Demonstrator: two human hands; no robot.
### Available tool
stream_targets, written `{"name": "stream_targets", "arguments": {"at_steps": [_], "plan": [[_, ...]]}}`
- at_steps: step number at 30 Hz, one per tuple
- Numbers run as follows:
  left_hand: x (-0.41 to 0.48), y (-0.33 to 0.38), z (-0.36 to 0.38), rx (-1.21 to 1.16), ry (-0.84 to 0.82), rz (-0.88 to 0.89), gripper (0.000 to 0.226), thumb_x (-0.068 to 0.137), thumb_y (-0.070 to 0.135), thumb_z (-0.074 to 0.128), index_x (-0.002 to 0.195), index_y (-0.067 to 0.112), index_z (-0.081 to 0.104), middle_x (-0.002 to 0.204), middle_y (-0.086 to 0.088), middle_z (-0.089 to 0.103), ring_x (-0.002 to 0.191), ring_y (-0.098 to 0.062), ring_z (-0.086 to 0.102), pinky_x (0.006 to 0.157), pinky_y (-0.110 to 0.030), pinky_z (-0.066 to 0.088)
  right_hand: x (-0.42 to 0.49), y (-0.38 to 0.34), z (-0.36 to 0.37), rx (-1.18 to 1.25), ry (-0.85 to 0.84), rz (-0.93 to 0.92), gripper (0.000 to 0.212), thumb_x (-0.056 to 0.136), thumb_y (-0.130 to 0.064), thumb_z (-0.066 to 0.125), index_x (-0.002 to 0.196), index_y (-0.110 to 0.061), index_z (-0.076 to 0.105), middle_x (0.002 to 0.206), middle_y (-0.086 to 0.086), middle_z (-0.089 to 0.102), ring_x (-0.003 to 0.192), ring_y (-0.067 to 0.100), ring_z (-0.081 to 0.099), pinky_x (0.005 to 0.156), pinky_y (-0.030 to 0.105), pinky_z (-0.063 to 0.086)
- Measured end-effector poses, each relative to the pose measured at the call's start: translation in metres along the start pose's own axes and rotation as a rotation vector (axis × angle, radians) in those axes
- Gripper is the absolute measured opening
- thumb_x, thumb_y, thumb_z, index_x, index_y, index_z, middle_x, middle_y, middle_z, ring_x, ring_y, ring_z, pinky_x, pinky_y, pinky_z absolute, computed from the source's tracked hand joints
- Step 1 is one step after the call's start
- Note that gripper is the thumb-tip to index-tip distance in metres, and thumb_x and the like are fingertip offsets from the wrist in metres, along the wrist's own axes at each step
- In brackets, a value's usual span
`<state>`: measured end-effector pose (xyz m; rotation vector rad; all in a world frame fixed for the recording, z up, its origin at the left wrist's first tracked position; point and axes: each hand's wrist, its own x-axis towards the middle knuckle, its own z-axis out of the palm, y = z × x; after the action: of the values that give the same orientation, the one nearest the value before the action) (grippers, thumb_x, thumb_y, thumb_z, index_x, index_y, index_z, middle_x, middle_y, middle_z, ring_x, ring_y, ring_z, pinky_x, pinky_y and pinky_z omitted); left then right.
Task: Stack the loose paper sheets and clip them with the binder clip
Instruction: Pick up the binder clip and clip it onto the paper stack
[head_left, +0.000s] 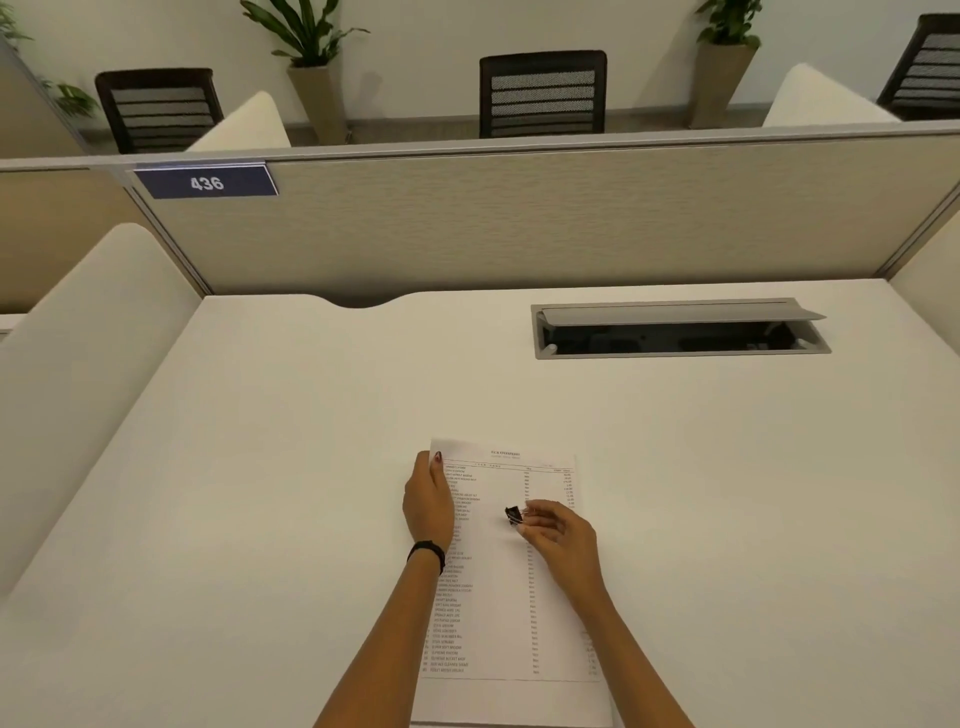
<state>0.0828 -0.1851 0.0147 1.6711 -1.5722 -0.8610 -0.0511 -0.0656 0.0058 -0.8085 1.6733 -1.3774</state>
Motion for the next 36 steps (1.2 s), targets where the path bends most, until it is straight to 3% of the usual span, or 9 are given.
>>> {"name": "stream_targets", "arguments": {"at_steps": [5,10,16,21,24,28,33,36], "plan": [[-0.002,0.007,-0.004,-0.001,0.001,0.077,0.031,0.099,0.031,0.033,0.076,0.013,0.043,0.06,0.006,0.048,0.051,-0.01,0.043,0.049,-0.024,0.036,0.004,-0.016,-0.005,0.017,0.017,-0.023,0.027,0.069,-0.003,0.076,0.093,-0.014,0.068,0.09,0.003,0.07,0.082,0.007,0.066,0.069,0.014,0.053],[-0.009,0.017,-0.008,0.012,-0.046,0.155,0.03,0.099,0.035,0.032,0.079,0.017,0.046,0.06,0.007,0.052,0.05,-0.009,0.047,0.047,-0.023,0.038,0.014,-0.052,-0.009,-0.027,0.033,-0.114,0.026,0.067,-0.004,0.079,0.089,-0.014,0.069,0.09,0.001,0.071,0.08,0.008,0.066,0.072,0.021,0.056],[-0.018,0.032,-0.013,0.081,-0.084,0.237,0.03,0.097,0.04,0.032,0.073,0.025,0.038,0.056,0.011,0.047,0.047,-0.005,0.045,0.045,-0.018,0.032,0.025,-0.097,-0.009,-0.186,-0.013,-0.285,0.02,0.07,-0.007,0.077,0.086,-0.016,0.07,0.086,-0.004,0.068,0.076,0.005,0.065,0.069,0.011,0.052],[-0.025,0.042,-0.017,0.06,-0.121,0.296,0.032,0.094,0.046,0.03,0.08,0.023,0.046,0.064,0.01,0.057,0.053,-0.008,0.058,0.048,-0.02,0.047,0.03,-0.115,-0.008,-0.343,-0.016,-0.364,0.015,0.075,-0.009,0.072,0.091,-0.009,0.071,0.089,0.001,0.068,0.077,0.006,0.062,0.069,0.009,0.051],[-0.03,0.049,-0.022,0.062,-0.111,0.362,0.034,0.09,0.053,0.026,0.076,0.026,0.043,0.057,0.015,0.049,0.047,-0.004,0.05,0.043,-0.012,0.037,0.031,-0.123,-0.008,-0.412,-0.008,-0.4,0.014,0.077,-0.009,0.07,0.091,-0.008,0.072,0.091,0.006,0.07,0.076,0.007,0.06,0.067,0.008,0.048],[-0.034,0.053,-0.025,0.079,-0.086,0.409,0.03,0.094,0.044,0.033,0.073,0.025,0.041,0.054,0.013,0.044,0.046,-0.006,0.044,0.044,-0.015,0.035,0.031,-0.131,-0.008,-0.47,-0.002,-0.429,0.012,0.078,-0.01,0.07,0.09,-0.009,0.072,0.09,0.007,0.071,0.076,0.009,0.061,0.069,0.012,0.048],[-0.039,0.058,-0.027,0.068,-0.084,0.415,0.029,0.095,0.039,0.039,0.08,0.019,0.052,0.062,0.005,0.057,0.052,-0.012,0.054,0.051,-0.028,0.048,0.03,-0.139,-0.01,-0.543,-0.022,-0.443,0.014,0.077,-0.013,0.072,0.09,-0.008,0.073,0.09,0.009,0.072,0.074,0.009,0.06,0.071,0.014,0.049],[-0.04,0.061,-0.032,0.081,-0.096,0.437,0.028,0.095,0.038,0.04,0.083,0.019,0.056,0.065,0.004,0.061,0.053,-0.011,0.054,0.051,-0.022,0.045,0.03,-0.144,-0.012,-0.579,-0.045,-0.425,0.016,0.077,-0.014,0.073,0.091,-0.008,0.073,0.091,0.008,0.072,0.074,0.008,0.06,0.071,0.014,0.049]]}}
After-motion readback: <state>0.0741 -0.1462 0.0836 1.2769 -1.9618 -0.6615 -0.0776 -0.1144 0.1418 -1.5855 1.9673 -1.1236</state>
